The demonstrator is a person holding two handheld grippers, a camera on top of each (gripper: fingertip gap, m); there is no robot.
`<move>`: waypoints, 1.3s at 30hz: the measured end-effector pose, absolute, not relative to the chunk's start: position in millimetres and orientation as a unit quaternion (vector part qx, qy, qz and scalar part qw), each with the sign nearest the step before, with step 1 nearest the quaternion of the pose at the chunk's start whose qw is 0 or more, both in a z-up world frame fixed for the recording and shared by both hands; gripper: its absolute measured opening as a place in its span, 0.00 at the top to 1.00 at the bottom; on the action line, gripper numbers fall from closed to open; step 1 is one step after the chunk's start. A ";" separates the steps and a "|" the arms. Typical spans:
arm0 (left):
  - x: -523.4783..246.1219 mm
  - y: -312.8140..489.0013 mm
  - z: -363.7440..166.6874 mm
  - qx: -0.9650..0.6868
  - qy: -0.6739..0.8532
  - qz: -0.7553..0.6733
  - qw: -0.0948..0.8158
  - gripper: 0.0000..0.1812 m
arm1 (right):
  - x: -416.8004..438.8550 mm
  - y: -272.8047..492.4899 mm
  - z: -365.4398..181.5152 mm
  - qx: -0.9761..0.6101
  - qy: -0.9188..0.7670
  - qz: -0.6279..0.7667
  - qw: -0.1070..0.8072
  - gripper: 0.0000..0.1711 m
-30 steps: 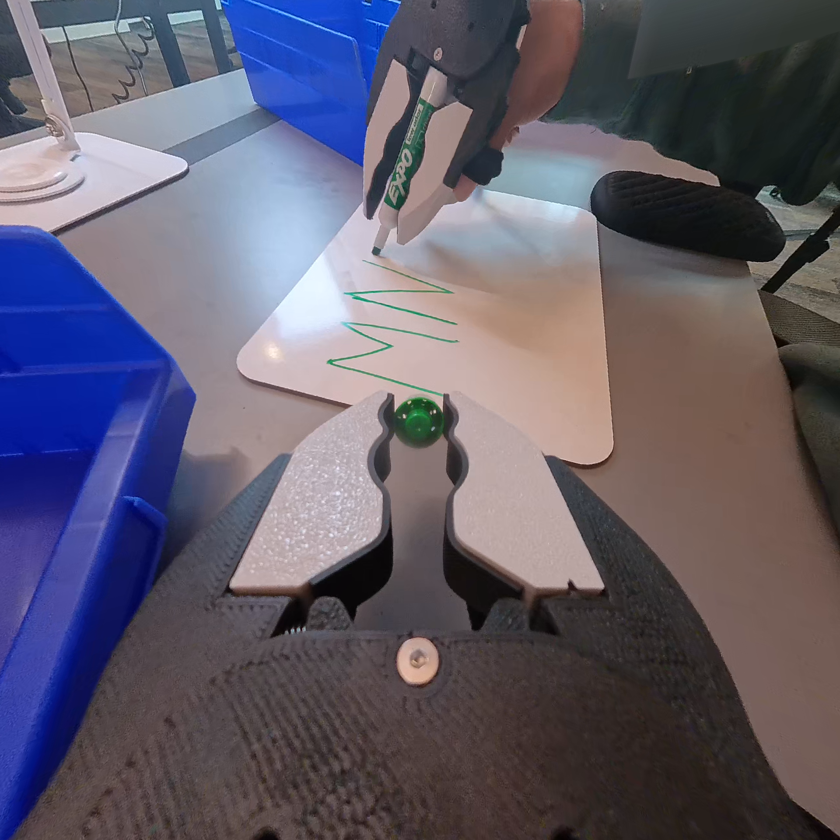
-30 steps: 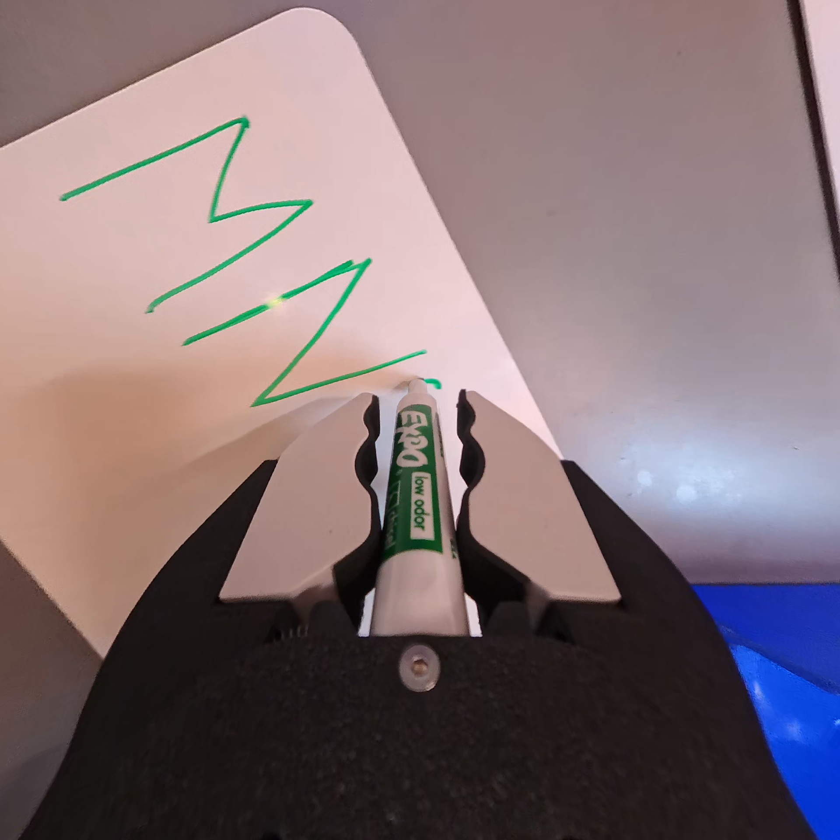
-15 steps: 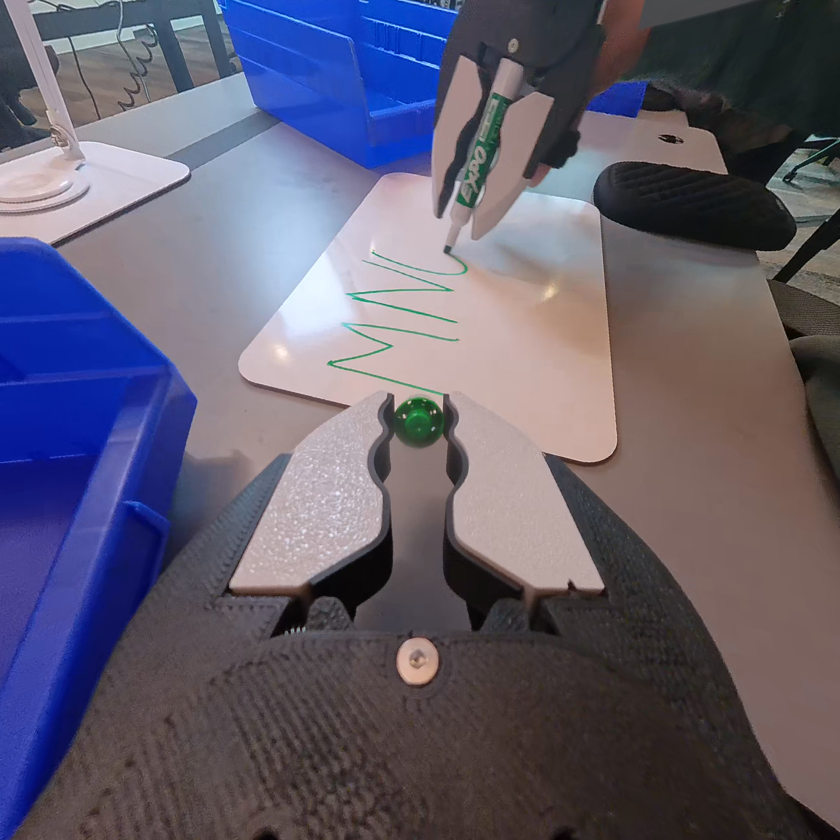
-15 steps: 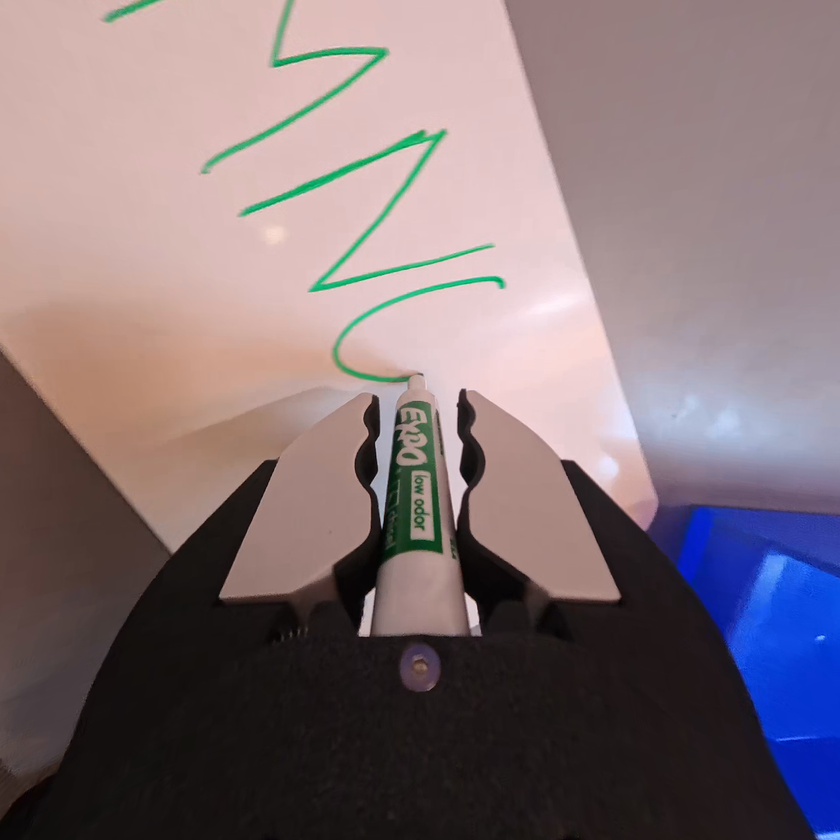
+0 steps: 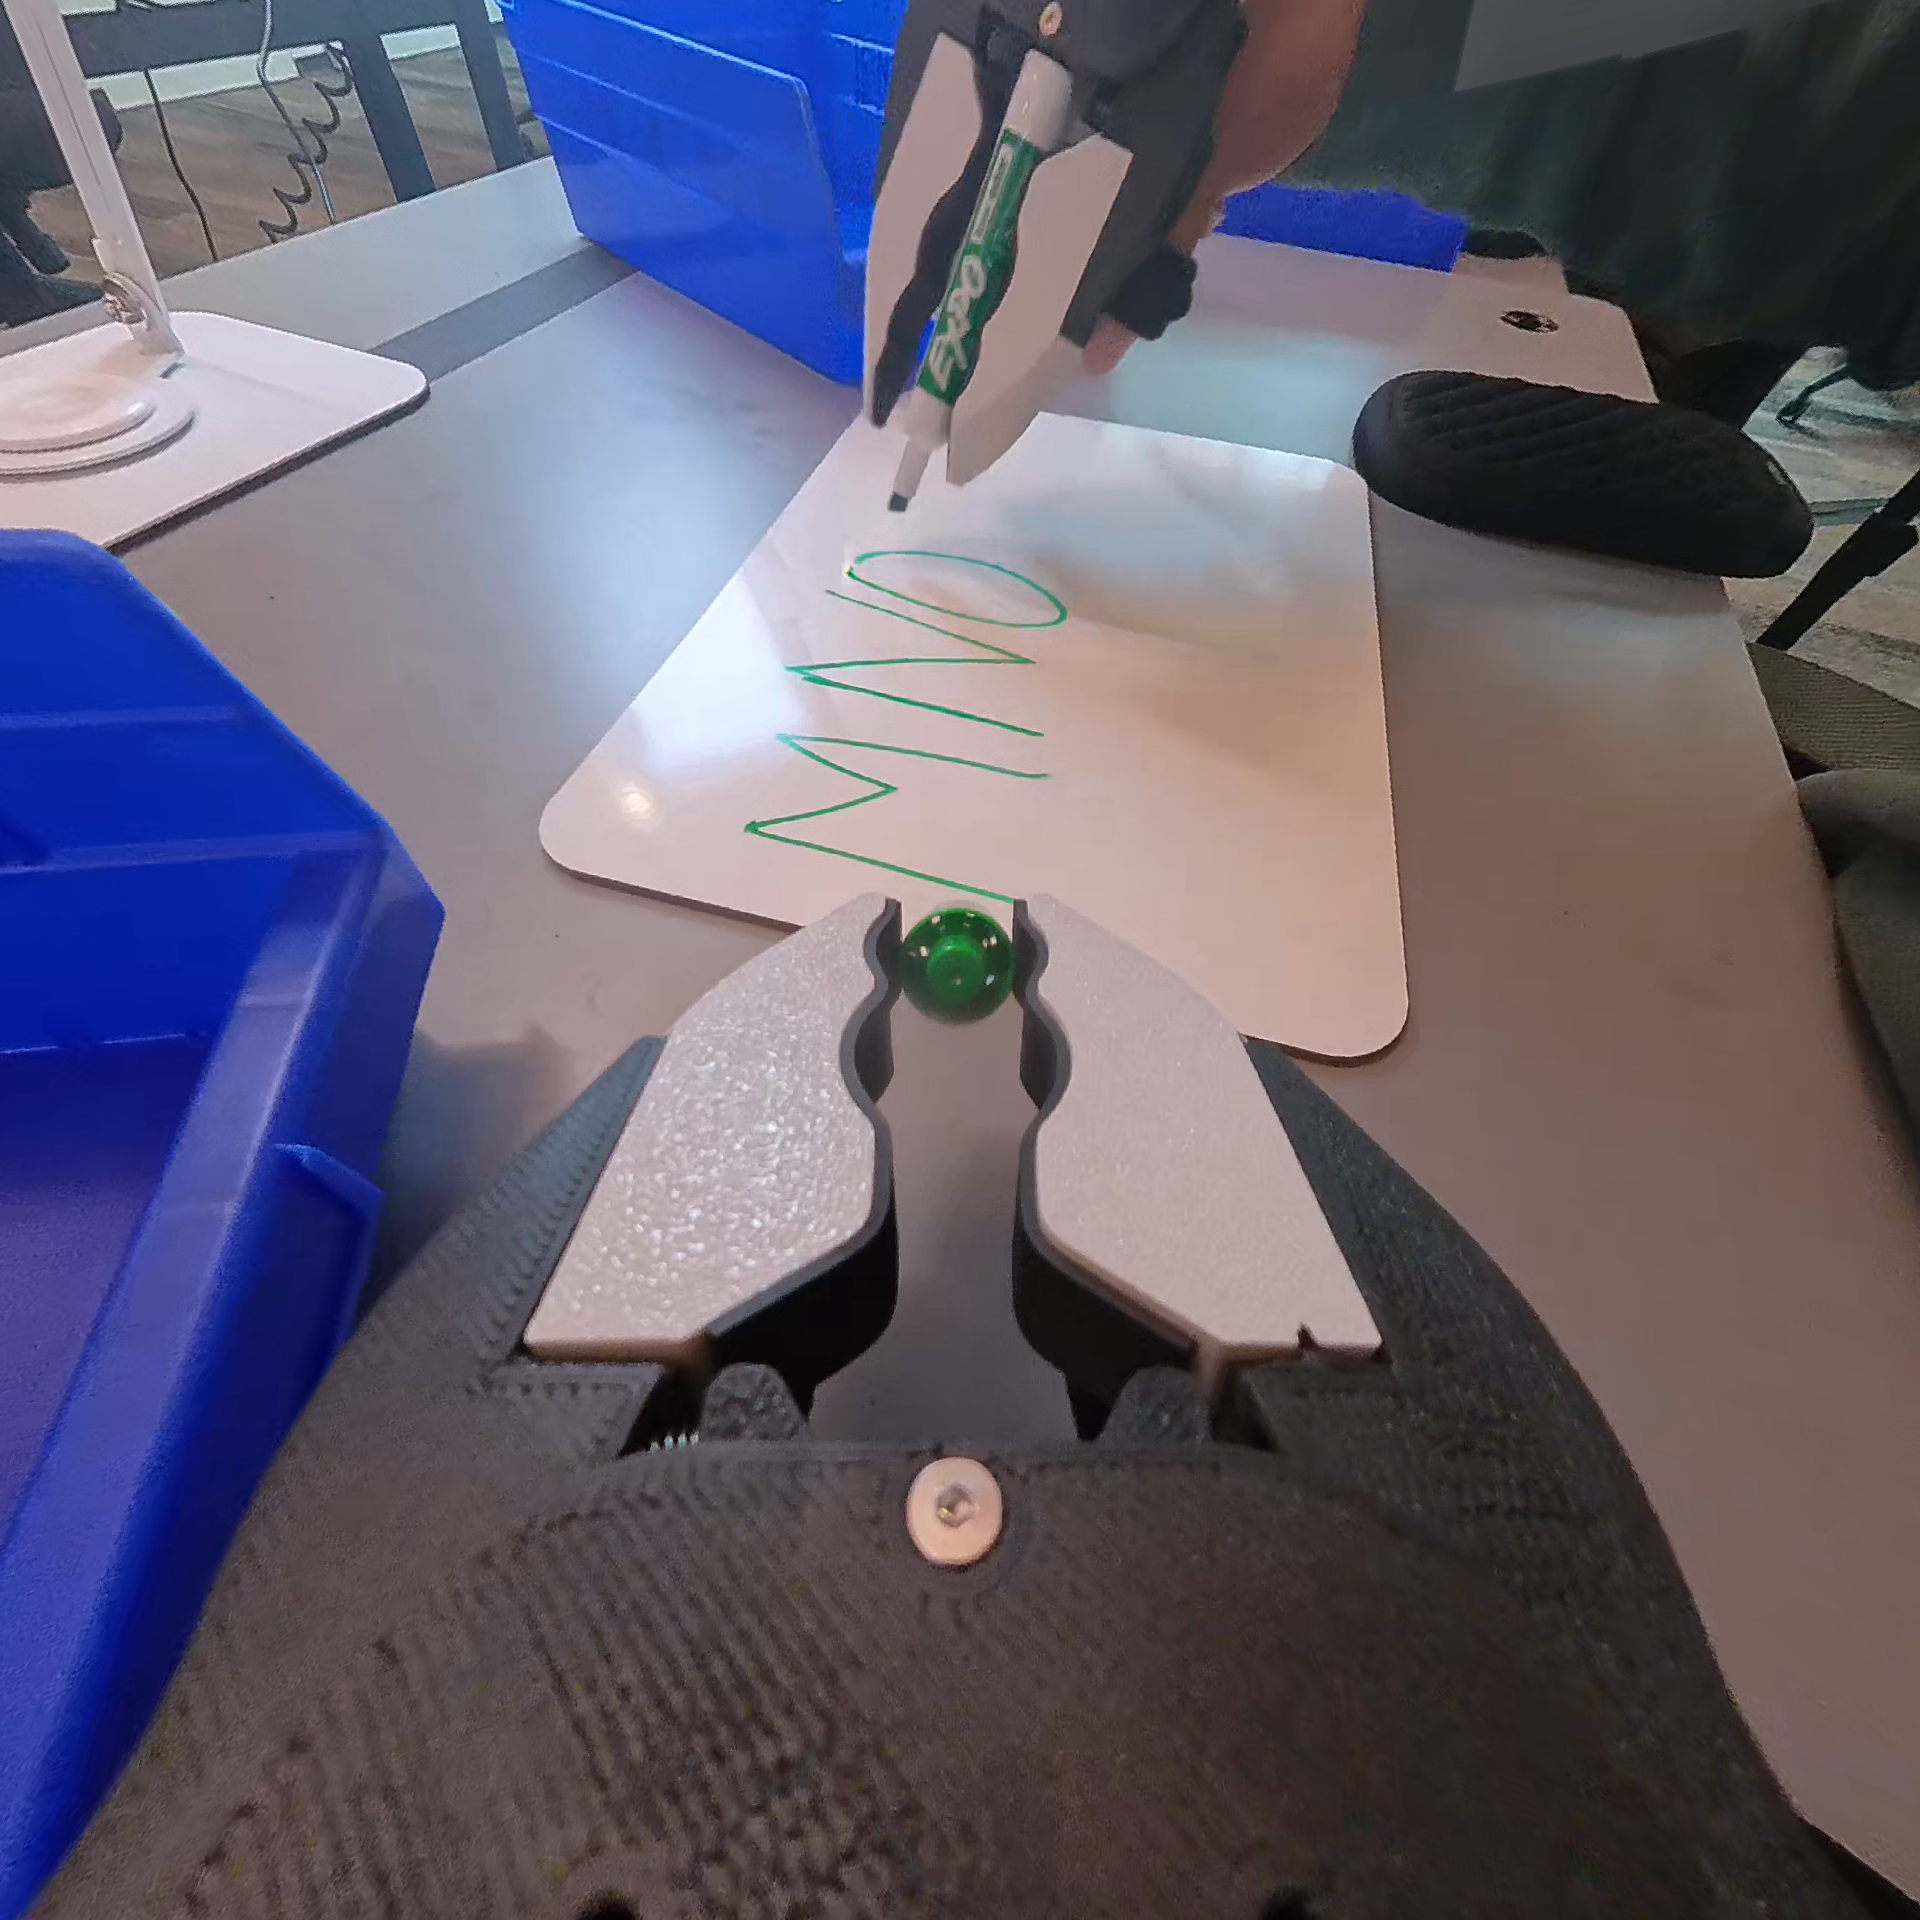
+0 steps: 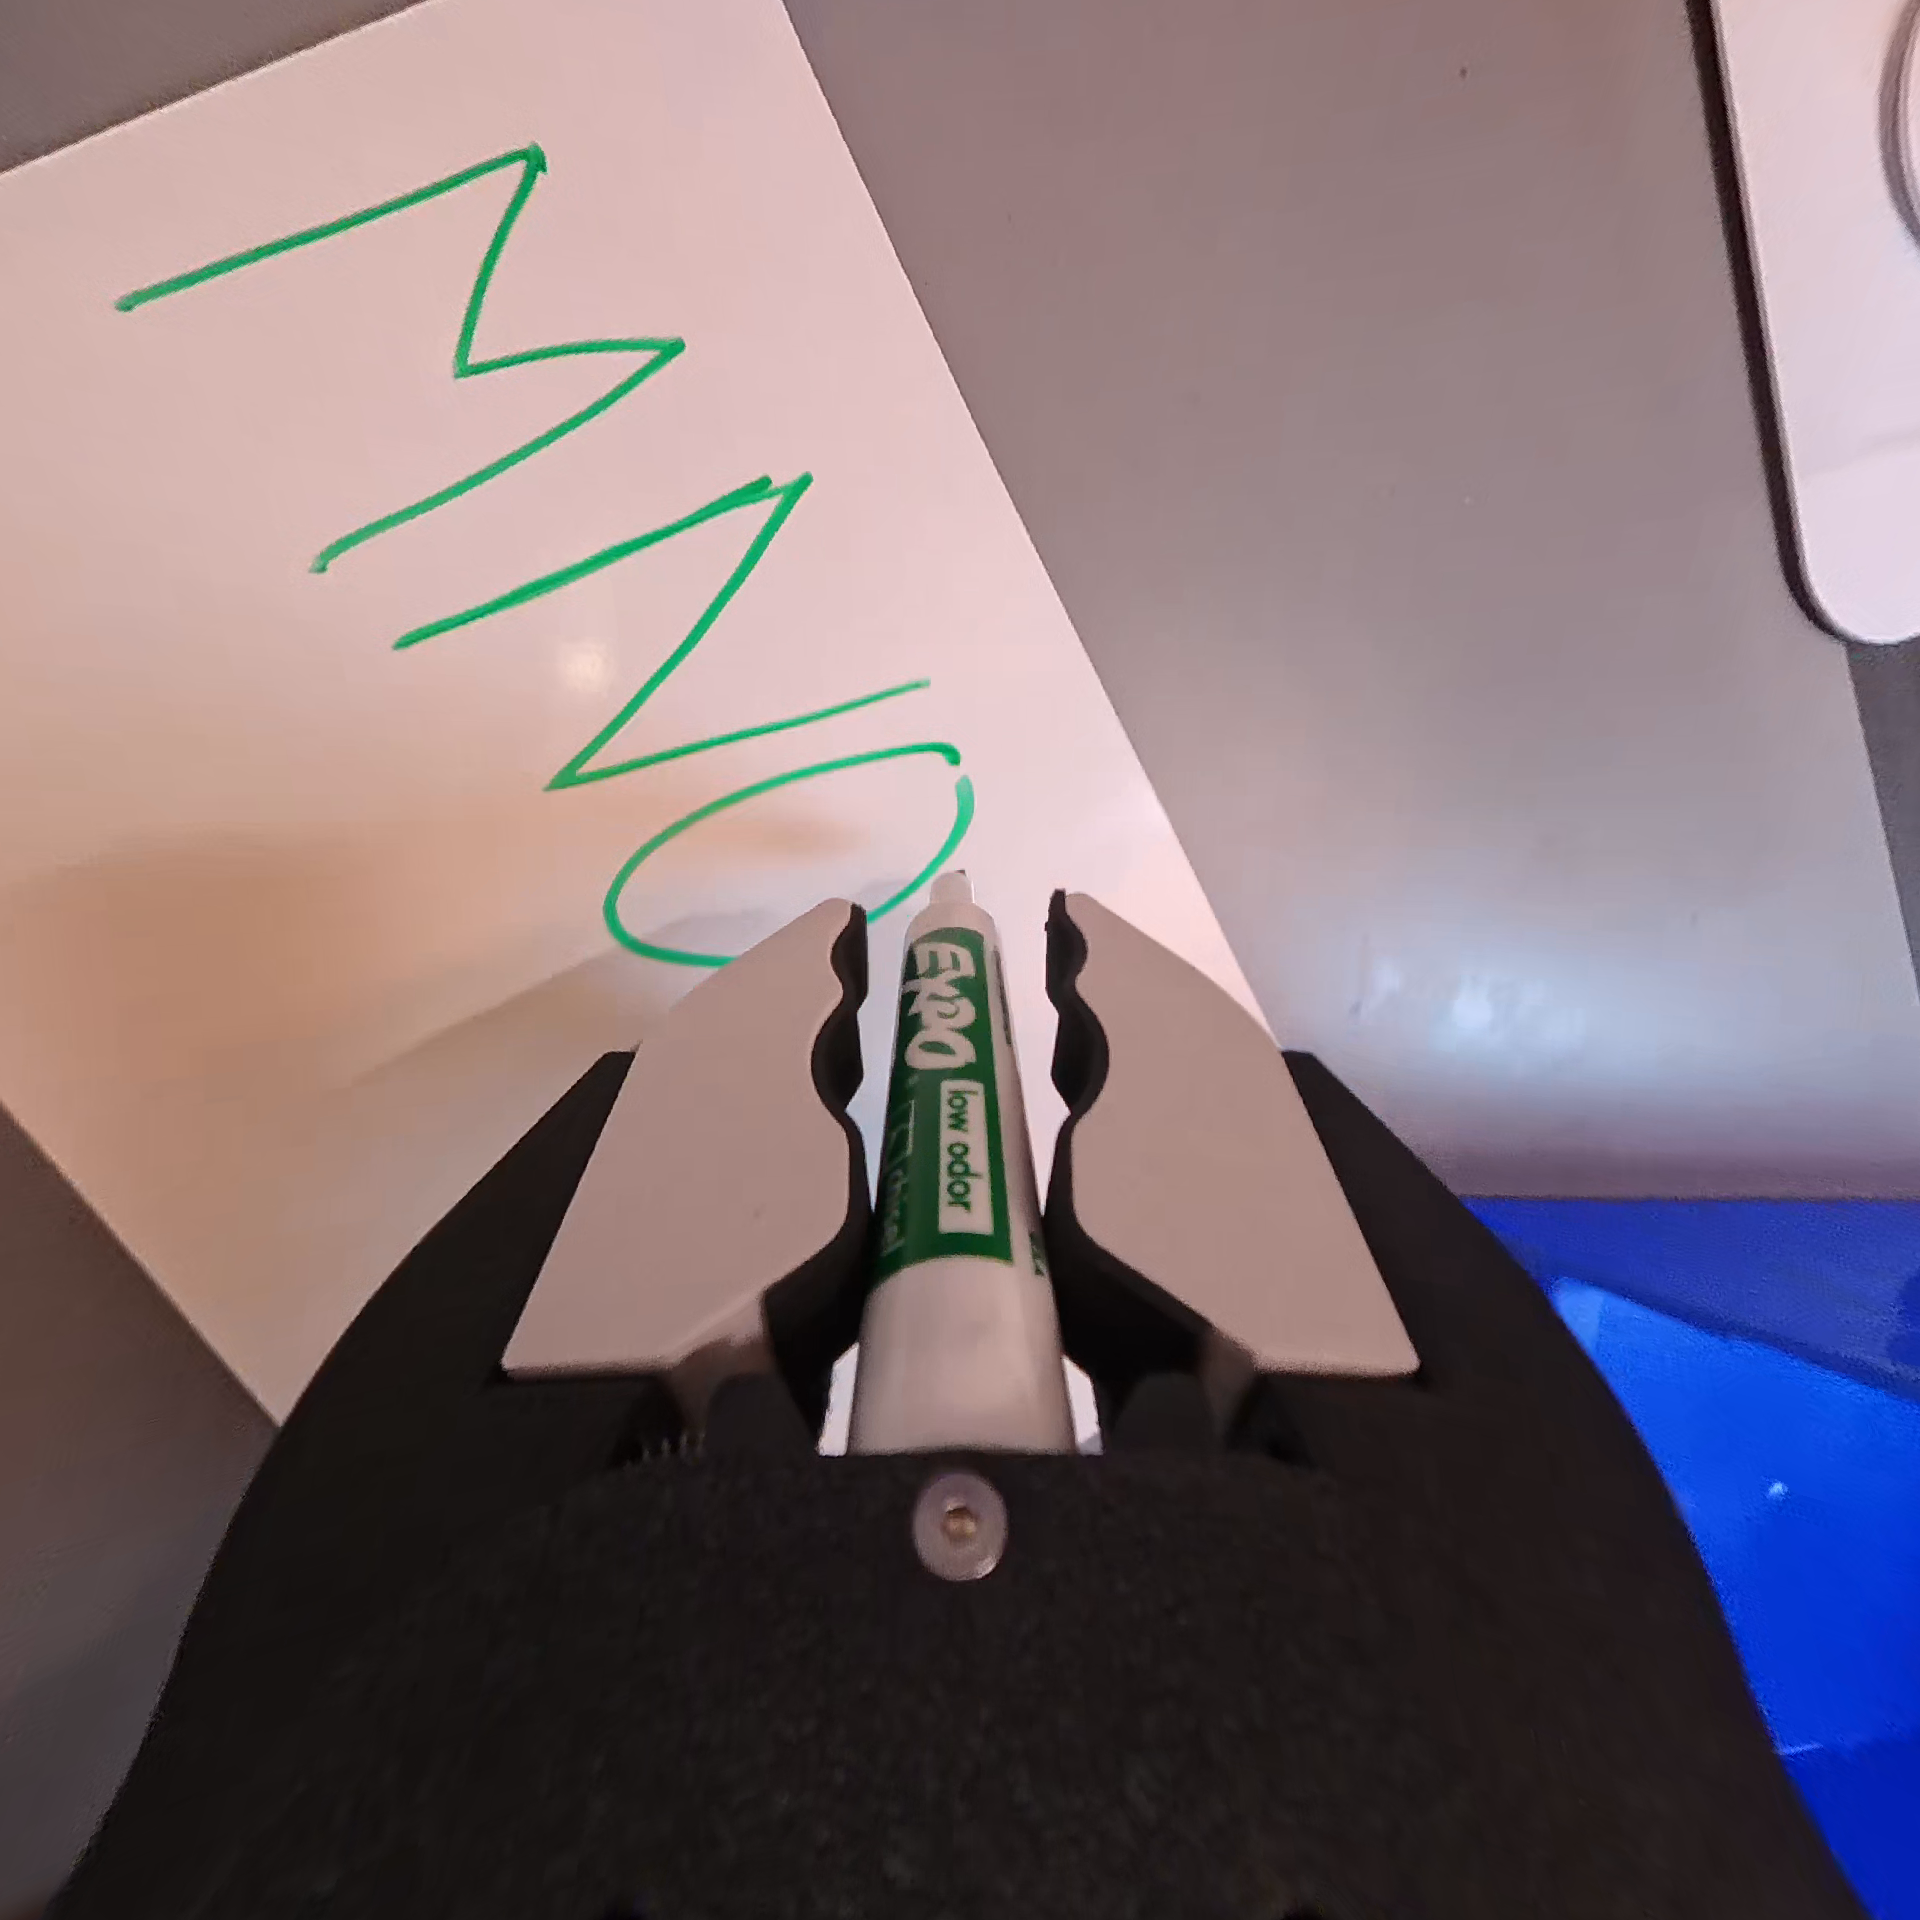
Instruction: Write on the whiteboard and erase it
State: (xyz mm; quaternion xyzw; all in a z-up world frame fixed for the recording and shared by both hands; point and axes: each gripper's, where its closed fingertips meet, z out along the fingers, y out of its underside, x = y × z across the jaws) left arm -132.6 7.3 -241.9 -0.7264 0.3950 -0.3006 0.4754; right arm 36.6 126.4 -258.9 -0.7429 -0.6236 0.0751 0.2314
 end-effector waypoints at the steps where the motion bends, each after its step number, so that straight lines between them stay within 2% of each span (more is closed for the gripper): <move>1: -132.6 7.3 -242.3 -0.727 0.395 -0.301 0.475 0.89 | 40.3 124.7 -258.5 -0.746 -0.620 0.077 0.231 0.80; 18: -132.8 7.7 -239.0 -0.721 0.399 -0.291 0.486 0.89 | 48.1 137.4 -273.9 -0.757 -0.610 0.059 0.226 0.80; 29: -132.4 8.1 -240.5 -0.723 0.399 -0.292 0.483 0.89 | 61.5 66.1 -274.1 -0.745 -0.641 0.080 0.164 0.80; 39: -132.1 8.1 -240.2 -0.722 0.400 -0.290 0.484 0.89 | 53.1 126.7 -263.0 -0.757 -0.597 0.081 0.252 0.80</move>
